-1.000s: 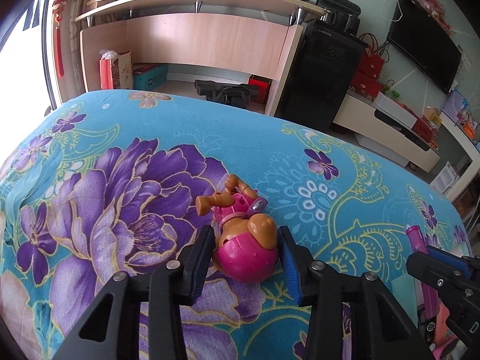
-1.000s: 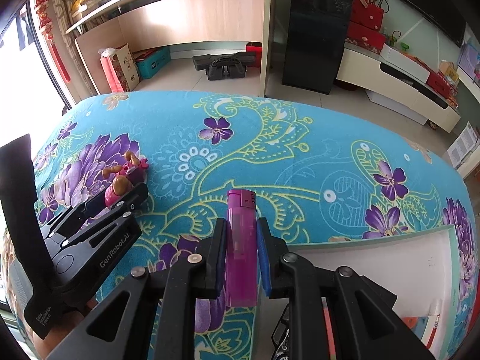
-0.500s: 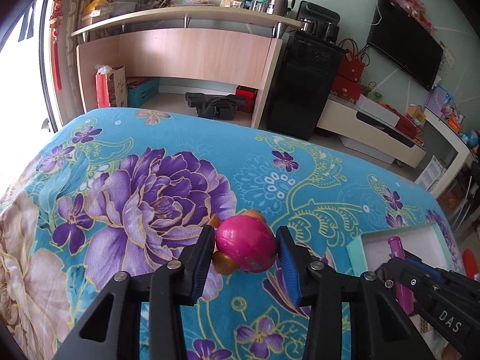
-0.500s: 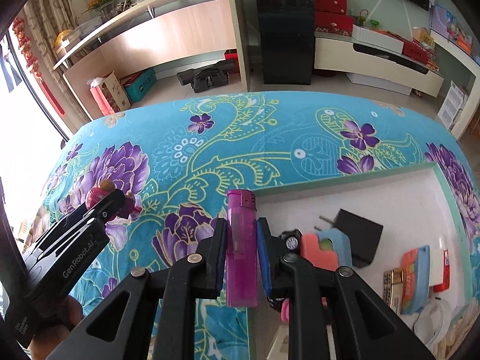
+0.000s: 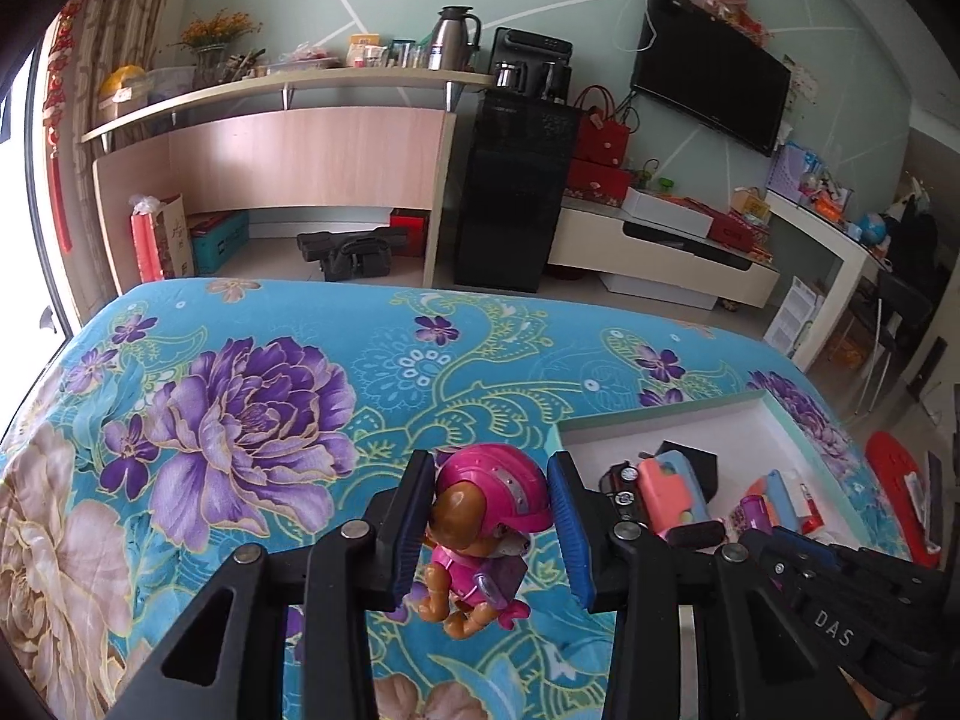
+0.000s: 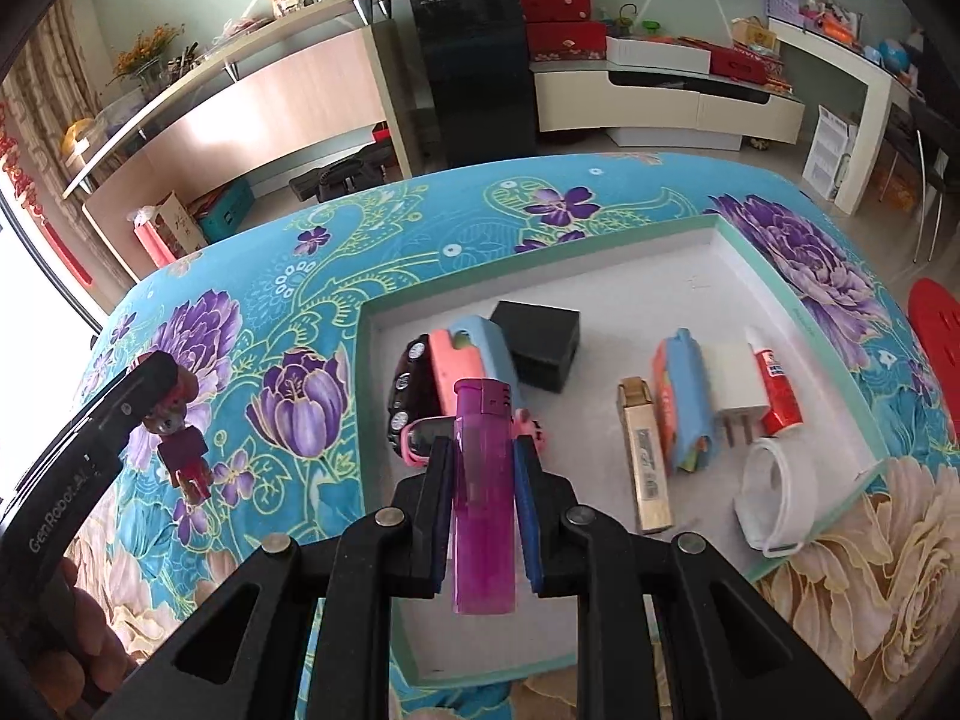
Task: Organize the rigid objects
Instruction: 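Carry the toy figure and pink lighter over the tray with both tools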
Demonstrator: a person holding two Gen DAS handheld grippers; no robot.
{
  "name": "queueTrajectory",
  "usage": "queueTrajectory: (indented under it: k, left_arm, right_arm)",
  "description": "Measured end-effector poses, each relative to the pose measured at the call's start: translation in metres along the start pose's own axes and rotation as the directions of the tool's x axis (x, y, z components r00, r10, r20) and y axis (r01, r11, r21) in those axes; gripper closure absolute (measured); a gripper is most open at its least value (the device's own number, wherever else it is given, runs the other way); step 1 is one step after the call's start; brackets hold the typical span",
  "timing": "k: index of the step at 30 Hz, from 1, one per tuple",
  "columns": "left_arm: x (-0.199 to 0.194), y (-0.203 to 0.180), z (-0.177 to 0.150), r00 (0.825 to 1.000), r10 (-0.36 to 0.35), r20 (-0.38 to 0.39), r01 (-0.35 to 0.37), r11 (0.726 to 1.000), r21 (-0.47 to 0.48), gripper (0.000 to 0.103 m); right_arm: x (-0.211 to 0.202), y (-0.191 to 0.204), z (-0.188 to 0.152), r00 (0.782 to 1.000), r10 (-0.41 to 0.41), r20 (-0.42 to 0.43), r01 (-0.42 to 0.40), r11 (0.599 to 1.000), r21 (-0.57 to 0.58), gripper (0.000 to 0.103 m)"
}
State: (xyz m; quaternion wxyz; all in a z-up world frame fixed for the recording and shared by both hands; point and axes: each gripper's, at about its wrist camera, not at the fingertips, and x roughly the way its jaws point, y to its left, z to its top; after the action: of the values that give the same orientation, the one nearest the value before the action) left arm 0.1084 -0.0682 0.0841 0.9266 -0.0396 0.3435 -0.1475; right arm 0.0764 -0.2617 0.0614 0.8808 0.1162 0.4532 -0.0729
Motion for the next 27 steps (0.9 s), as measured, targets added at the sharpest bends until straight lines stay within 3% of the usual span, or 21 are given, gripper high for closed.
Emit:
queueTrajectory:
  k: [6,12,18,27]
  left_arm:
    - [-0.003,-0.044,0.000,0.995,-0.096,-0.019,0.098,0.991,0.089,0.061]
    - [0.005,-0.085,-0.010,0.976,-0.190,-0.104,0.204,0.968,0.149,0.061]
    - [0.017,-0.109,-0.023,0.959,-0.221,-0.176,0.251,0.953,0.171,0.061]
    - [0.028,-0.114,-0.030,0.940,-0.248,-0.235,0.288,0.945,0.156,0.061]
  right_arm:
    - [-0.004,-0.036,0.001,0.999,-0.040,0.006,0.039,0.997,0.067,0.083]
    - [-0.002,-0.068,0.000,0.997,-0.074,-0.011,0.075,0.987,0.144,0.083]
    - [0.002,-0.079,-0.002,0.997,-0.073,-0.026,0.076,0.982,0.171,0.083]
    - [0.008,-0.079,-0.003,0.997,-0.062,-0.045,0.069,0.983,0.170,0.082]
